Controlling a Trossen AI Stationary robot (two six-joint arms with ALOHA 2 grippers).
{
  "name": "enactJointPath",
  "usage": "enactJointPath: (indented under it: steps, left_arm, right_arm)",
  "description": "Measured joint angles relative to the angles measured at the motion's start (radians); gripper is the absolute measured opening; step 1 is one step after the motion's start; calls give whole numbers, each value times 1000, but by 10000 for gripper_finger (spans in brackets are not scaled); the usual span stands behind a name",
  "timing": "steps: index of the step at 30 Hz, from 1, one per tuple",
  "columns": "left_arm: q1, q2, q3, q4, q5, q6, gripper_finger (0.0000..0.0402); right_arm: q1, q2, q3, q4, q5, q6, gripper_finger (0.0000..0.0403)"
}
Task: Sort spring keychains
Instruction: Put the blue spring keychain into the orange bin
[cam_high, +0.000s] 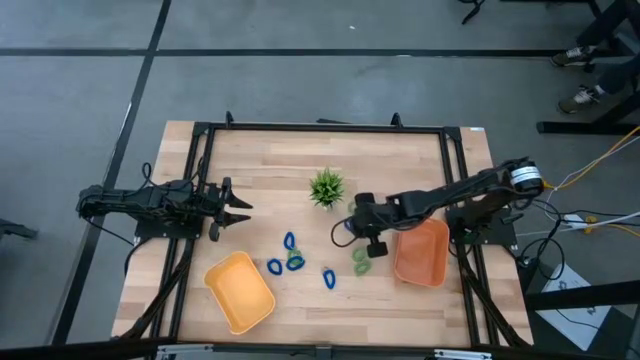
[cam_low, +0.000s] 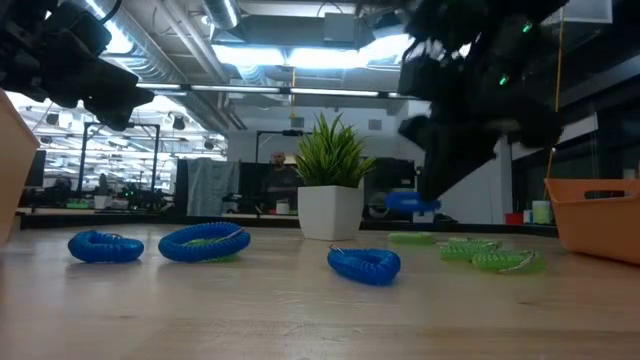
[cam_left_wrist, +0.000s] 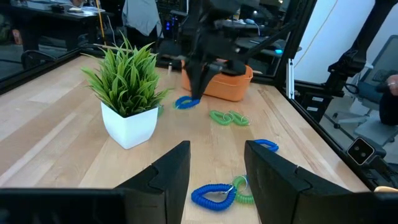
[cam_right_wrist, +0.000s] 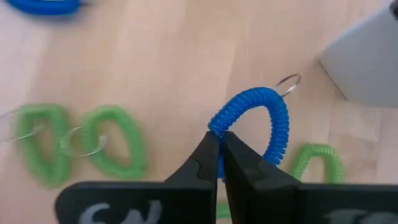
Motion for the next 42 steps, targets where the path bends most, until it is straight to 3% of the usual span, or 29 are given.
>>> enactJointPath:
  steps: [12, 29, 35, 42]
  left_arm:
    - [0, 0, 0, 0, 0, 0, 148]
    - [0, 0, 0, 0, 0, 0, 148]
    - [0, 0, 0, 0, 0, 0, 148]
    - [0, 0, 0, 0, 0, 0, 148]
  right_arm:
    - [131, -214, 1, -46, 2, 80, 10]
    - [224, -320, 8, 10, 3, 310, 10]
    - [224, -341, 99, -82, -7, 465, 17]
    - [224, -342, 276, -333, -6, 543, 15]
